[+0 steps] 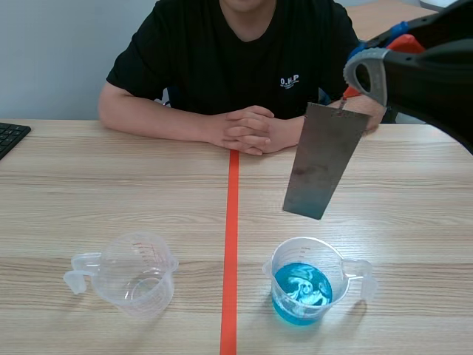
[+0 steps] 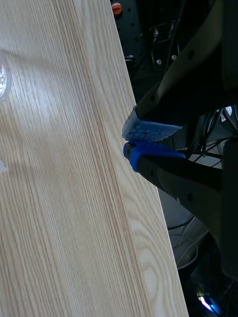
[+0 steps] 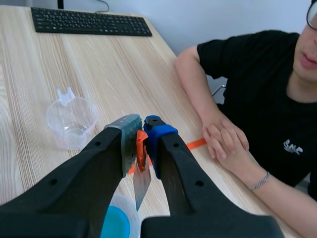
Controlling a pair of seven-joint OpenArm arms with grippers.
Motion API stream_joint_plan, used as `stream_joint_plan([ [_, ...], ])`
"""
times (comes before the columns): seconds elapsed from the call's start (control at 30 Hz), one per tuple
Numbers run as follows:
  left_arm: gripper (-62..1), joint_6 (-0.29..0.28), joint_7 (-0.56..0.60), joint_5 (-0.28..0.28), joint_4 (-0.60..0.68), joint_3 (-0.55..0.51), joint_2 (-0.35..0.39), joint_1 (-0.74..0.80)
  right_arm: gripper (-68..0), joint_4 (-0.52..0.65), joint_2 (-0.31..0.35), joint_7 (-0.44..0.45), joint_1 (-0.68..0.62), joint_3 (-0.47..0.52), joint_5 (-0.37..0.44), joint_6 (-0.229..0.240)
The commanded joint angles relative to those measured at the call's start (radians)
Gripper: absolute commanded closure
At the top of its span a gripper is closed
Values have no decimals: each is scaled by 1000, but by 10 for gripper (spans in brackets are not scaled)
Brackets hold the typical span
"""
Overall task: Do the redox reaction experiment.
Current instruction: 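Raise the plate and point at it, then put the plate into the left beaker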
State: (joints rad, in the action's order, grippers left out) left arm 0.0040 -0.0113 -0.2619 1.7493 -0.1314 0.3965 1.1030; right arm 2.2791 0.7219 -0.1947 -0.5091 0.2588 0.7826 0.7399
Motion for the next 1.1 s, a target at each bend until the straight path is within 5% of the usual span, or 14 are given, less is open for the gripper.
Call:
stream_joint_plan([
  [0.0, -46, 1, 10, -3, 10, 2, -2, 8, -16, 19, 7, 1, 35, -24, 11, 6],
  [0.2, -46, 1, 10, -3, 10, 2, -2, 8, -17, 19, 6, -42, 148, -150, 11, 3],
  [0.57, -46, 2, 11, -3, 10, 2, -2, 8, -17, 17, -14, -112, 365, -401, 10, -74],
  [1.07, -46, 2, -17, -4, 10, 2, -3, 8, -17, -87, -217, -280, 594, -684, -16, -124],
])
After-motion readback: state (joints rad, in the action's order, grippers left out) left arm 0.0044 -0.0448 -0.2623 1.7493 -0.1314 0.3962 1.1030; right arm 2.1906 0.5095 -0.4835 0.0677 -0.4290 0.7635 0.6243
